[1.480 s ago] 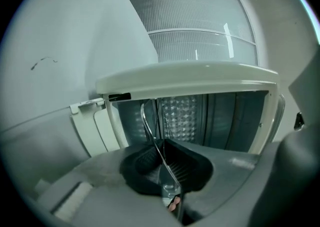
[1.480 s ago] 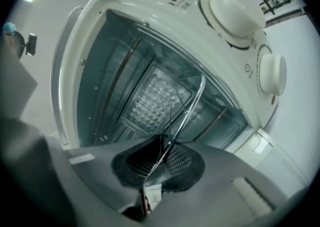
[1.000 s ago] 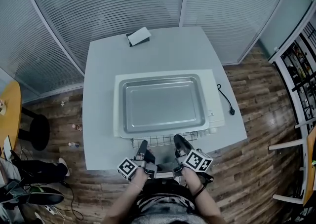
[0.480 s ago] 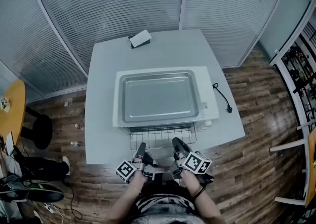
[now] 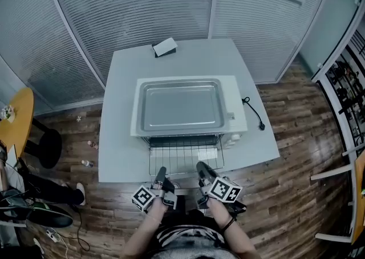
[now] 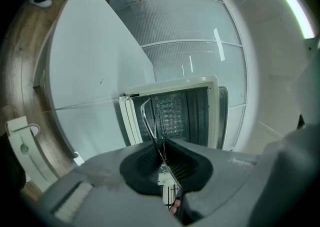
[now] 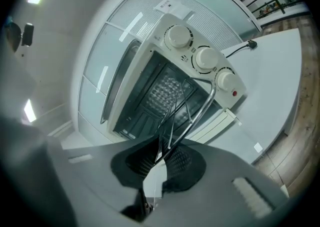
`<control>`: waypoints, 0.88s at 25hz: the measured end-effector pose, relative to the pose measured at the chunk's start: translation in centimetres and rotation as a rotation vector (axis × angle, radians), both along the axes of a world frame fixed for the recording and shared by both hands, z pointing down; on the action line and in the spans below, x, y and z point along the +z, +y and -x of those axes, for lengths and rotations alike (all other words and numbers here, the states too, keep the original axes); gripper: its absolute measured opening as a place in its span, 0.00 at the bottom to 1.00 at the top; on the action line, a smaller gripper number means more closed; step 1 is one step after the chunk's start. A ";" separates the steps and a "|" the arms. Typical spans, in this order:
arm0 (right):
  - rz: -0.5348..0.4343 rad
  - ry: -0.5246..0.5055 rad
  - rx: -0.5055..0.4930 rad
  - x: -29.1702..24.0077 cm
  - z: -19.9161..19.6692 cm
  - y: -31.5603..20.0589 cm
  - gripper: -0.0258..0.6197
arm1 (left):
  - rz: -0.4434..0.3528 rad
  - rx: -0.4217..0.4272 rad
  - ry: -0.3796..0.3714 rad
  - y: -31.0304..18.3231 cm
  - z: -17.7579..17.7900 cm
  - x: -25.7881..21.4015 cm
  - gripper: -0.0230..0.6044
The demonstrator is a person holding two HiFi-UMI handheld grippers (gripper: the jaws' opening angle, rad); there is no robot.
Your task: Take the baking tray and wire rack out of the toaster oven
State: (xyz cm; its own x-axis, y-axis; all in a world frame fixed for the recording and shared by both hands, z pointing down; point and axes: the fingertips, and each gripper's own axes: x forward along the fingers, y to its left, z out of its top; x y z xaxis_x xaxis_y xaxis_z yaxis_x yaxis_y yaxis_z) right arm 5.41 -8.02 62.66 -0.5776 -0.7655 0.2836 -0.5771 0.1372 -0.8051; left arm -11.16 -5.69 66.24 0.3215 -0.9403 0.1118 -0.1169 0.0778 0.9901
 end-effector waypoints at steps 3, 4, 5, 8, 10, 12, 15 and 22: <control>0.006 0.004 -0.006 -0.1 -0.2 1.1 0.07 | -0.009 -0.003 -0.015 1.1 -0.1 -0.5 0.05; 0.011 -0.001 -0.008 -0.1 -0.3 1.5 0.07 | -0.015 -0.004 -0.023 1.5 -0.2 -0.7 0.05; 0.012 -0.009 -0.011 -0.2 -0.4 1.9 0.07 | -0.018 -0.005 -0.032 2.0 -0.3 -0.9 0.05; 0.001 -0.016 -0.019 -0.8 -0.4 2.7 0.07 | -0.018 -0.009 -0.032 3.0 -0.4 -0.9 0.05; -0.001 -0.023 -0.026 -1.1 -0.3 3.3 0.07 | -0.042 -0.010 -0.029 3.6 -0.5 -1.6 0.05; -0.001 -0.031 -0.031 -1.3 -0.4 4.1 0.07 | -0.057 -0.012 -0.038 4.4 -0.5 -2.1 0.05; -0.012 -0.035 -0.040 -2.2 -0.4 5.3 0.07 | -0.062 -0.015 -0.055 5.7 -0.4 -2.5 0.05; -0.032 -0.062 -0.077 -4.0 -0.5 8.2 0.07 | -0.095 -0.029 -0.087 8.9 -0.5 -4.9 0.05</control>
